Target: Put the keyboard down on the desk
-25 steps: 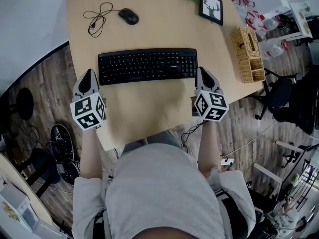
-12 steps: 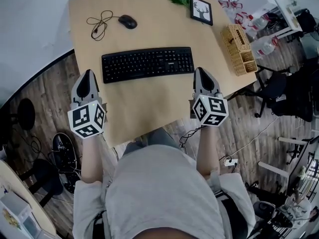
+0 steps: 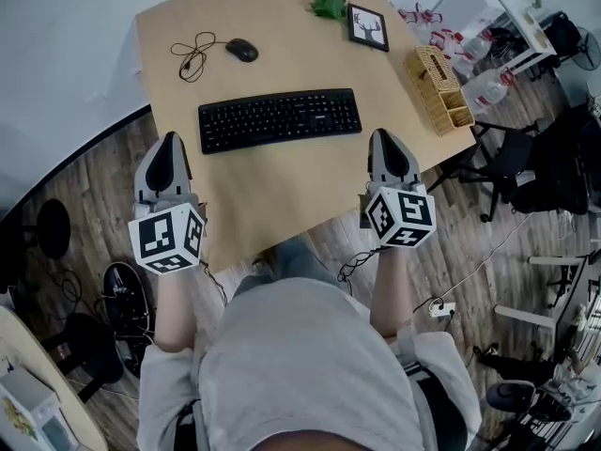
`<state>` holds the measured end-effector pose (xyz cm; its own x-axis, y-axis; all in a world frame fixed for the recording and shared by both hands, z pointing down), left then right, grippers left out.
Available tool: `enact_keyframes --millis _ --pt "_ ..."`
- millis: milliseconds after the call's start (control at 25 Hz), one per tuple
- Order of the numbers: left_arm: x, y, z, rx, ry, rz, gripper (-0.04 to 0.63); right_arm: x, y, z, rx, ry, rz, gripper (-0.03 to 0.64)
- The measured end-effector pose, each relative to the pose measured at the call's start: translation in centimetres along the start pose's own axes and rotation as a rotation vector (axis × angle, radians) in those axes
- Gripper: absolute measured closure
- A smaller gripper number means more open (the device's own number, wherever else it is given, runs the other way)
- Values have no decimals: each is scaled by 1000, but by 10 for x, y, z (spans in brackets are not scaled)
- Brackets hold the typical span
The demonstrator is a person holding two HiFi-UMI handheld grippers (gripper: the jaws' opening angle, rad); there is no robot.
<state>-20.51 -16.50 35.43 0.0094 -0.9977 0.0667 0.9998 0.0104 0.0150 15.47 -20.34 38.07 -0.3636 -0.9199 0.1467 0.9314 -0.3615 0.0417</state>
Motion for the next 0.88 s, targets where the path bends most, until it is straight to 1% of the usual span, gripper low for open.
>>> enact_keyframes --millis 160,240,360,440,640,880 --pt "-19 9 -15 52 36 15 586 -22 -7 -13 -2 39 10 601" --pt "-28 13 -20 65 56 27 586 -32 -11 -18 -14 55 16 601" --pt "-42 17 -27 44 78 60 586 -47 -16 -25 -33 79 21 601" --pt "-52 18 -32 25 90 69 586 -58 -19 -30 -42 95 24 601" --pt "-76 17 -45 30 125 49 586 -84 -27 -38 -47 129 30 601" --pt "-93 13 -57 32 159 20 586 -105 -36 -47 -55 165 37 601"
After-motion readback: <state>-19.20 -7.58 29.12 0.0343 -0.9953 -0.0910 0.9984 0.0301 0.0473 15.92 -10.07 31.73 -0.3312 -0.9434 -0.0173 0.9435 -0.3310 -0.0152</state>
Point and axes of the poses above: the fingertips, and each gripper's own axes: x forward along the fingers, y to its right, z out of its underside, the point moved 3 cm from there along -x, backward along the fingers, and after that the axes turned 5 degrees about -z, right-handed, at the moved point
